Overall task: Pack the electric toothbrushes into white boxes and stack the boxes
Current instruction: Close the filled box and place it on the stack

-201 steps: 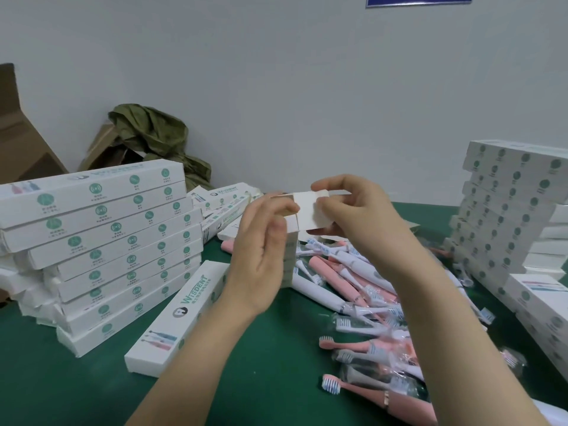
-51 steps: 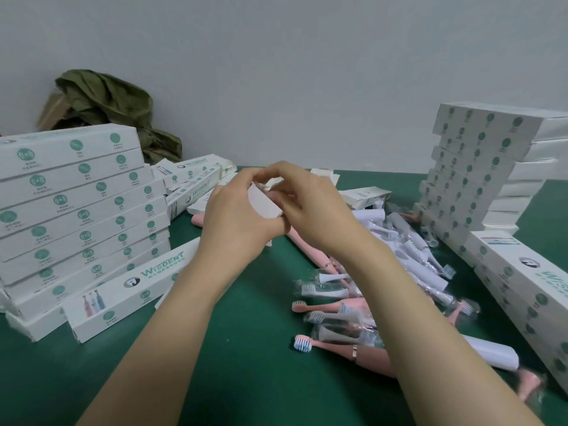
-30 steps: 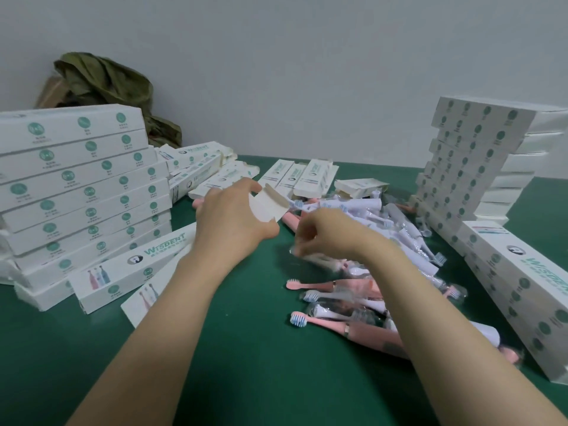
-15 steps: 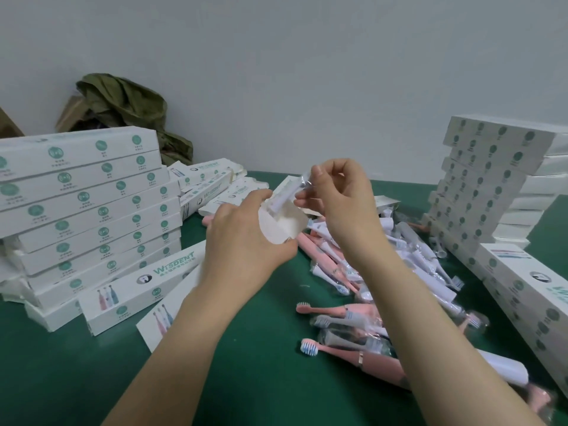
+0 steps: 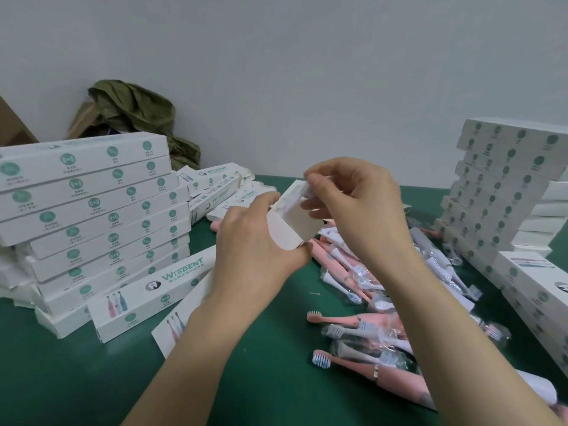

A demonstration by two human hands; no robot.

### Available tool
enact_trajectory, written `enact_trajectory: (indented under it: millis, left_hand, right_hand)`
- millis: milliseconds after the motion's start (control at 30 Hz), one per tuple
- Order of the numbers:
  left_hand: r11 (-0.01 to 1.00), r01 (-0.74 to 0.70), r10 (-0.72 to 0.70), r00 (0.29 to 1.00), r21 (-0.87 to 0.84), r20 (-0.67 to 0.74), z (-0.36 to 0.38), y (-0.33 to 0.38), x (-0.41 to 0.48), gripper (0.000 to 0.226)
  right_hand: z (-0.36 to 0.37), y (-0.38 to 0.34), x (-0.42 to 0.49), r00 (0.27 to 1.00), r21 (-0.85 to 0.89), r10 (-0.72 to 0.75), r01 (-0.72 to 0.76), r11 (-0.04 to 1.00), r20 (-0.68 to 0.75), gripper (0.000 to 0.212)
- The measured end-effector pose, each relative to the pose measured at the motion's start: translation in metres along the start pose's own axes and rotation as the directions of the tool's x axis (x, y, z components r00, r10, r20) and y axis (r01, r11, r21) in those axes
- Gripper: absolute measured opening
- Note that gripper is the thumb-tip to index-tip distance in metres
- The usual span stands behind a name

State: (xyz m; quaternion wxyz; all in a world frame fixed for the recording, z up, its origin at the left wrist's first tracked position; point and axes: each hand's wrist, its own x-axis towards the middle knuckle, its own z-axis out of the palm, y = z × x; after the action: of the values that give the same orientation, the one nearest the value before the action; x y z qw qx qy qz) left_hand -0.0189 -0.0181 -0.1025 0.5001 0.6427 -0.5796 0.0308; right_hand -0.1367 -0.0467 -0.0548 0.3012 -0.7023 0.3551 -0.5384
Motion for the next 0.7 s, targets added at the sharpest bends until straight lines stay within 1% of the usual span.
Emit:
enact_trajectory:
  millis: [67,100,133,200,233,300,400,467,567,600,633,700]
  left_hand:
    - [0.999,0.004,-0.005,0.999,-0.042,-0.036,-0.002,0.002,0.0,0.082]
    - [0.998,0.012,-0.015,0.999,-0.064,-0.046,-0.003,0.003,0.001,0.084]
    - [0.997,0.026,-0.03,0.998,-0.08,-0.052,-0.004,0.003,0.001,0.084]
    - [0.994,0.047,-0.052,0.997,-0.094,-0.052,-0.006,0.004,0.002,0.082]
    - [0.994,0.048,-0.054,0.997,-0.1,-0.051,-0.006,0.004,0.001,0.081]
    - [0.993,0.036,-0.041,0.998,-0.112,-0.045,-0.007,0.004,0.0,0.079]
    - [0.993,-0.003,-0.001,1.0,-0.118,-0.029,-0.004,0.008,-0.002,0.077]
    - [0.994,0.007,-0.009,1.0,-0.109,-0.016,-0.003,0.009,-0.002,0.077]
    - [0.996,0.02,-0.022,1.0,-0.09,-0.02,-0.003,0.007,-0.002,0.076]
    - [0.995,0.015,-0.017,1.0,-0.096,-0.021,-0.003,0.006,-0.002,0.074]
    - [0.994,0.002,-0.005,1.0,-0.105,-0.021,-0.002,0.006,-0.003,0.072]
    - [0.993,-0.025,0.022,1.0,-0.114,-0.022,-0.002,0.005,-0.003,0.069]
  right_hand:
    - [0.001,-0.003,-0.002,0.998,0.108,0.059,-0.056,0.993,-0.028,0.008]
    - [0.004,-0.003,-0.003,0.997,0.102,0.07,-0.069,0.992,-0.013,0.007]
    - [0.005,-0.003,-0.004,0.999,0.028,0.051,-0.051,0.998,0.007,0.007]
    - [0.01,-0.002,-0.005,0.997,-0.165,-0.03,0.04,0.985,0.065,0.008]
    - [0.011,-0.001,-0.005,0.994,-0.221,-0.063,0.082,0.972,0.092,0.007]
    - [0.012,0.003,-0.004,0.986,-0.271,-0.094,0.128,0.954,0.137,0.007]
    - [0.011,0.009,-0.002,0.972,-0.348,-0.083,0.157,0.924,0.22,0.012]
    - [0.011,0.011,-0.001,0.972,-0.27,-0.059,0.121,0.955,0.226,0.015]
    - [0.013,0.013,-0.002,0.991,-0.078,-0.016,0.026,0.997,0.132,0.019]
    - [0.014,0.013,-0.003,0.992,-0.068,-0.013,0.022,0.997,0.124,0.021]
    - [0.015,0.013,-0.004,0.989,-0.096,-0.027,0.042,0.995,0.149,0.021]
    - [0.011,0.011,-0.003,0.965,-0.131,-0.039,0.076,0.988,0.258,0.019]
